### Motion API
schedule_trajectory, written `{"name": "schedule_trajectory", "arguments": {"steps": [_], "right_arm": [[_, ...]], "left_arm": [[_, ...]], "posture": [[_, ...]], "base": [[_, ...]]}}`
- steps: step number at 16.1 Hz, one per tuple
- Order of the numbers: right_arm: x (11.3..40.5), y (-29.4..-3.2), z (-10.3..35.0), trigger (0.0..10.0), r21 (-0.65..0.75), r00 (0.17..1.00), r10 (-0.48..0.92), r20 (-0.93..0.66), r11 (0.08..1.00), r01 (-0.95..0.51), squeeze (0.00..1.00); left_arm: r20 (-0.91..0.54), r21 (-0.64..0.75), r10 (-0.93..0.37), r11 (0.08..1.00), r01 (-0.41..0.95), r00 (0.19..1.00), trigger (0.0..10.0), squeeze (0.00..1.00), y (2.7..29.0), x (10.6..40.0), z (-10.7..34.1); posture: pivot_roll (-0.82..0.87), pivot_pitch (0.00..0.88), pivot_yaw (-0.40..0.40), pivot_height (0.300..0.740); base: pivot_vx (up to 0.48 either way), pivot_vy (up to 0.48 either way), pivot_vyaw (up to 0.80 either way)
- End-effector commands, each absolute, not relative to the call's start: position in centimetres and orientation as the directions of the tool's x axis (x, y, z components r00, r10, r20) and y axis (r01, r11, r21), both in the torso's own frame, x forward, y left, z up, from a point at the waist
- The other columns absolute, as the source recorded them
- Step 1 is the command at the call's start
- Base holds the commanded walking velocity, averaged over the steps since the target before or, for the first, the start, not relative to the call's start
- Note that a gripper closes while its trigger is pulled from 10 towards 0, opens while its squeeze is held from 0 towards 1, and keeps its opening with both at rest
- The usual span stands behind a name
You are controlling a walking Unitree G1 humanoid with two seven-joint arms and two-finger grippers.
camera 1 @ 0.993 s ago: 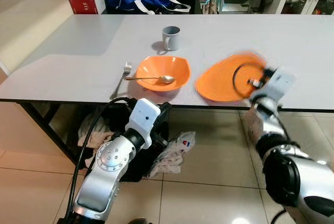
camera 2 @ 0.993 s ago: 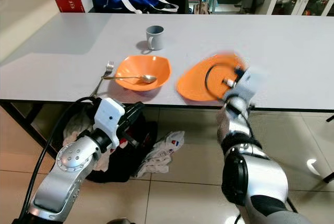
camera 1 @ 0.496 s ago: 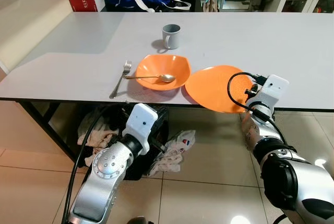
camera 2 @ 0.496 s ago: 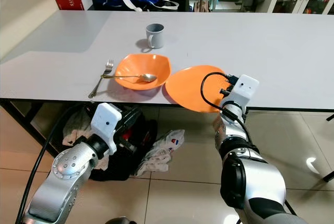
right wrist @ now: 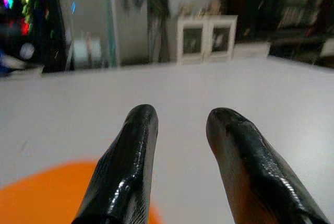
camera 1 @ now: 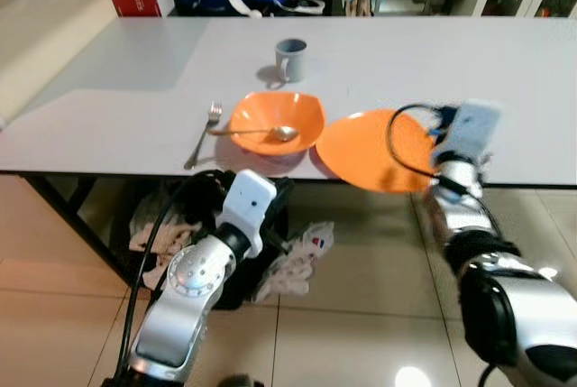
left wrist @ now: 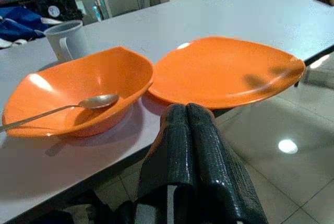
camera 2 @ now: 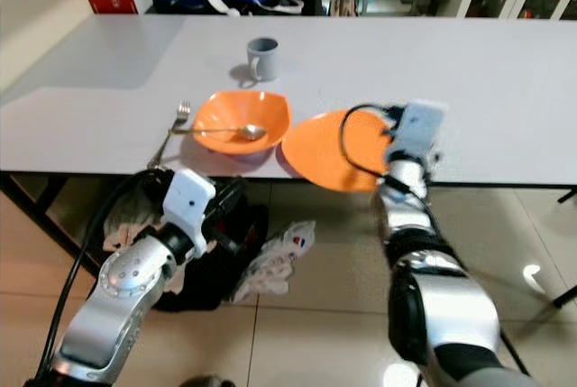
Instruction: Setting the table
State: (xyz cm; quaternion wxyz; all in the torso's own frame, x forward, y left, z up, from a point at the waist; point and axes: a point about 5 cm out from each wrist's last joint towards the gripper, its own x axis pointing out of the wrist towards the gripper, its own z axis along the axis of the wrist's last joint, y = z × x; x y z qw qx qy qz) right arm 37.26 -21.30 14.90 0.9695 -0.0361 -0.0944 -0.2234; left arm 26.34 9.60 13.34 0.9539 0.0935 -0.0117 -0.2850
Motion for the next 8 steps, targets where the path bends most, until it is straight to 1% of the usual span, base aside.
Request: {"name": "schedule_trajectory", "arguments": {"steps": [1,5,6,7,8], "right_arm": [[36.3,-22.5,14.2,10.0,-0.037,0.858,-0.463,0.224,0.875,0.482,0.00],[33.1,-25.1,12.1,10.0,-0.075,0.818,-0.517,0.254,0.832,0.549,0.00],[31.5,-25.2,11.4,10.0,-0.113,0.826,-0.492,0.275,0.837,0.536,0.00],[31.0,-25.1,11.1,10.0,-0.124,0.833,-0.480,0.274,0.842,0.526,0.00],[29.6,-23.8,9.8,10.0,-0.147,0.869,-0.430,0.244,0.870,0.471,0.00]], "left_arm": [[-0.029,0.195,-0.548,0.817,0.542,0.836,10.0,0.00,9.5,26.6,13.3],[-0.037,0.188,-0.549,0.817,0.546,0.835,10.0,0.00,9.1,27.4,12.7],[-0.044,0.176,-0.551,0.817,0.549,0.833,10.0,0.00,8.9,27.9,12.3],[-0.047,0.169,-0.554,0.816,0.553,0.831,10.0,0.00,8.8,28.1,12.1],[-0.056,0.156,-0.555,0.816,0.557,0.830,10.0,0.00,8.6,28.8,11.9]], "posture": [[0.13,0.006,0.031,0.740],[0.08,0.000,0.030,0.740],[0.06,0.000,0.032,0.740],[0.05,0.000,0.033,0.740],[0.02,0.000,0.038,0.740]], "base": [[0.000,0.000,0.00],[0.000,0.000,0.00],[0.000,0.000,0.00],[0.000,0.000,0.00],[0.000,0.000,0.00]]}}
